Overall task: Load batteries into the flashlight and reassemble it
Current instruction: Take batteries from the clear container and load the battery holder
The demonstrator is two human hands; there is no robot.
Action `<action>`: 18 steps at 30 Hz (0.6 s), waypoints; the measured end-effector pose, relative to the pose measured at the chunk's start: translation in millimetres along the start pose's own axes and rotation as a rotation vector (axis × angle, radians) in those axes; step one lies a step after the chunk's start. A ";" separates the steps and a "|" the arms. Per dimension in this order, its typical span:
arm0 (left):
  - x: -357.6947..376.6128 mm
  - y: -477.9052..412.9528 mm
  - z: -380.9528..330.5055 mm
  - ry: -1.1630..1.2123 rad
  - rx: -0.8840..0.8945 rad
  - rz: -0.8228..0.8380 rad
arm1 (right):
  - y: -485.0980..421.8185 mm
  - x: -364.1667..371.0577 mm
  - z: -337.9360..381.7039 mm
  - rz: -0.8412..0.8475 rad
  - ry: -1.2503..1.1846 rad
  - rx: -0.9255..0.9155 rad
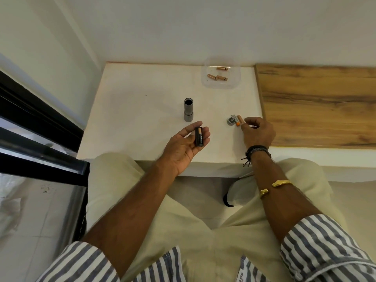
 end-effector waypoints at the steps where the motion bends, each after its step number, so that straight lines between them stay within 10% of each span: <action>1: 0.3 0.9 0.2 -0.007 -0.004 -0.017 | 3.4 -1.6 2.5 -0.013 -0.011 -0.023; 18: 0.6 7.2 3.4 -0.274 0.104 -0.039 | 102.5 -4.0 34.8 0.583 -0.208 -0.052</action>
Point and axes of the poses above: each hand's wrist, its own y-axis away from the middle knuckle, its own x-axis out of the palm, z = x × y, the point moved 1 cm from there along -y, towards the middle knuckle, and after that the axes turned 8 degrees about x, right-handed, at the moved point
